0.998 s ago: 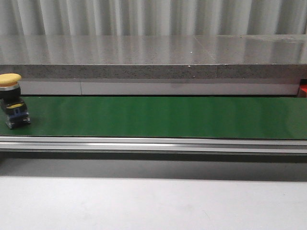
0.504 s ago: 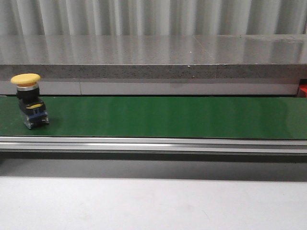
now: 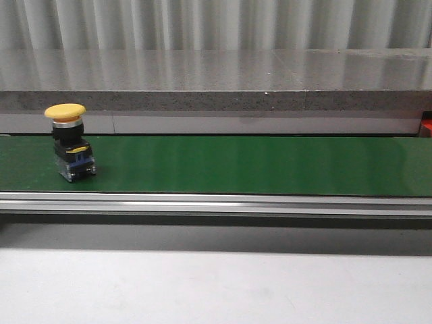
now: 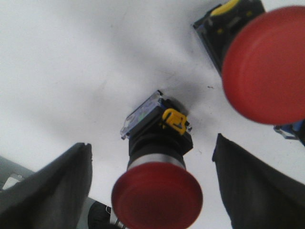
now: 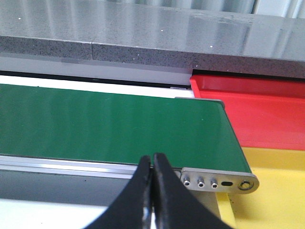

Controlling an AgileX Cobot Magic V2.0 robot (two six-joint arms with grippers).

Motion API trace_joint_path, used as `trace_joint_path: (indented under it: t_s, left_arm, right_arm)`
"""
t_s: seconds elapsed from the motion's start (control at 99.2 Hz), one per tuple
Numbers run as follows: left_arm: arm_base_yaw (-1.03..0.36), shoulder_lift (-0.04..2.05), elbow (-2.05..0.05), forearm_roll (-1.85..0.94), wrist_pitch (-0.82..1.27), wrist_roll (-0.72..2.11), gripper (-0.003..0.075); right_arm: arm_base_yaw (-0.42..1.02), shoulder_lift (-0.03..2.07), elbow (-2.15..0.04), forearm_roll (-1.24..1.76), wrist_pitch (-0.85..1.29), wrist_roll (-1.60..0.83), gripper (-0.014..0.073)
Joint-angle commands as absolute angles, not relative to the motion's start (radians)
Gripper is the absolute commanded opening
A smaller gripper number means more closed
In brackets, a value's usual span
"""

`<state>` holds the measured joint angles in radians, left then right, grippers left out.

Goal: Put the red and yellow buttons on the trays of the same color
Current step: 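Grasp a red button from the pile with the left gripper, then lower the red button onto the belt and open the left gripper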

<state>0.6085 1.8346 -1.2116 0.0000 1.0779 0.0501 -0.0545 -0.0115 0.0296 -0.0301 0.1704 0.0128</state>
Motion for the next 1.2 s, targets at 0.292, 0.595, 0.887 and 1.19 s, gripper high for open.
trace_joint_path:
  t_s: [0.292, 0.595, 0.887, 1.19]
  left_arm:
    - [0.61, 1.779, -1.231, -0.011, 1.078, 0.044, 0.0126]
    - [0.605, 1.594, -1.231, -0.009, 1.114, 0.076, 0.0087]
    - [0.451, 1.406, -1.253, 0.022, 1.142, 0.078, 0.0087]
    - [0.206, 1.453, -1.364, 0.022, 1.141, 0.078, 0.0087]
  right_arm:
    - [-0.06, -0.022, 0.022, -0.034, 0.094, 0.008, -0.0067]
    - [-0.06, -0.022, 0.022, -0.034, 0.094, 0.008, -0.0067]
    - [-0.06, -0.022, 0.022, -0.034, 0.094, 0.008, -0.0067]
    - [-0.06, -0.022, 0.022, -0.034, 0.094, 0.008, -0.0067]
